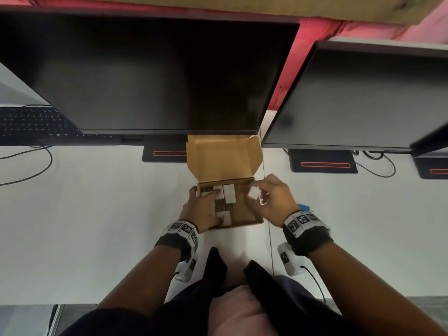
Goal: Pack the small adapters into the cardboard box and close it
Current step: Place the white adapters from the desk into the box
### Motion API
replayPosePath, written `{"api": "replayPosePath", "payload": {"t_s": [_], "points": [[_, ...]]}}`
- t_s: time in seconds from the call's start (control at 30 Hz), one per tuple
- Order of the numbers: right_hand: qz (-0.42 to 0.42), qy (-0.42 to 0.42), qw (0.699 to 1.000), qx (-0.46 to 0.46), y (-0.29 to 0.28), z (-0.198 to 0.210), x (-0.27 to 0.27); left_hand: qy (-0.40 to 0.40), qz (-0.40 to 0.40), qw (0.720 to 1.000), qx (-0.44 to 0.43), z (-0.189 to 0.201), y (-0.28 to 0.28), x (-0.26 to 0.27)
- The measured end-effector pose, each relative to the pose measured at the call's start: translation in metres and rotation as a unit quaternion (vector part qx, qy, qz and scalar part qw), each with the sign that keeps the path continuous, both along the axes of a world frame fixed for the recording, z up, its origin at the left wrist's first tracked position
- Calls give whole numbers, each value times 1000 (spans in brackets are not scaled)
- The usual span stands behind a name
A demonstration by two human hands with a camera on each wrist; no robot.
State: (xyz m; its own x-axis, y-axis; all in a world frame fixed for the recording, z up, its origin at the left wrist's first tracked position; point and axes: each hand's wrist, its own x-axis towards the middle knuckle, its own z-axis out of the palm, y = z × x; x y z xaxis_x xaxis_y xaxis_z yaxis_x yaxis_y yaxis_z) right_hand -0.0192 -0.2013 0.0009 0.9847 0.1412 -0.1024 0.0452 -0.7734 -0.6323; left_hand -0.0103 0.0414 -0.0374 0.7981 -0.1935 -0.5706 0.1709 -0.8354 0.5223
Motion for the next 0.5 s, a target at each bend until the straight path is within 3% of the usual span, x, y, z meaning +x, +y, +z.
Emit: {"api": "replayPosePath", "payload": {"t_s": [0.1,0.17,0.5], "points": [[130,79,984,-95,33,-5,5,3,-11,1000,17,5,-1,1],[165,124,965,-161,45,-11,4,2,-11,1000,14,5,-2,0],[161,184,945,-216,53,-15,8,1,8,1000,-3,-6,0,-2]]}}
